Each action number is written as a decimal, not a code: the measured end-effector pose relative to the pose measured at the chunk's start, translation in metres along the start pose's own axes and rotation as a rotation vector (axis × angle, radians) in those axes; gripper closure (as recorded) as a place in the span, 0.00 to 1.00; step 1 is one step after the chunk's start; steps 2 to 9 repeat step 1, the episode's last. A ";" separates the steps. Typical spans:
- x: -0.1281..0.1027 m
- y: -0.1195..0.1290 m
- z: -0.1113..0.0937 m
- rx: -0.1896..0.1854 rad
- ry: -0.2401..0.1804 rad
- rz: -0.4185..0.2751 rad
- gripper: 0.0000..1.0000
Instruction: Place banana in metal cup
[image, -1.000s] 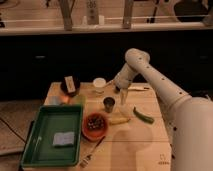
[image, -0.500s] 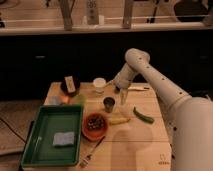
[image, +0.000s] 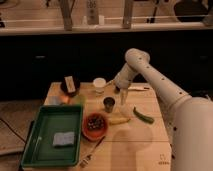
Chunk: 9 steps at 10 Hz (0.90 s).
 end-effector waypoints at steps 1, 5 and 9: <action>0.000 0.000 0.000 0.000 0.000 0.000 0.20; 0.000 0.000 0.000 0.000 0.000 0.000 0.20; 0.000 0.000 0.000 0.000 0.000 0.000 0.20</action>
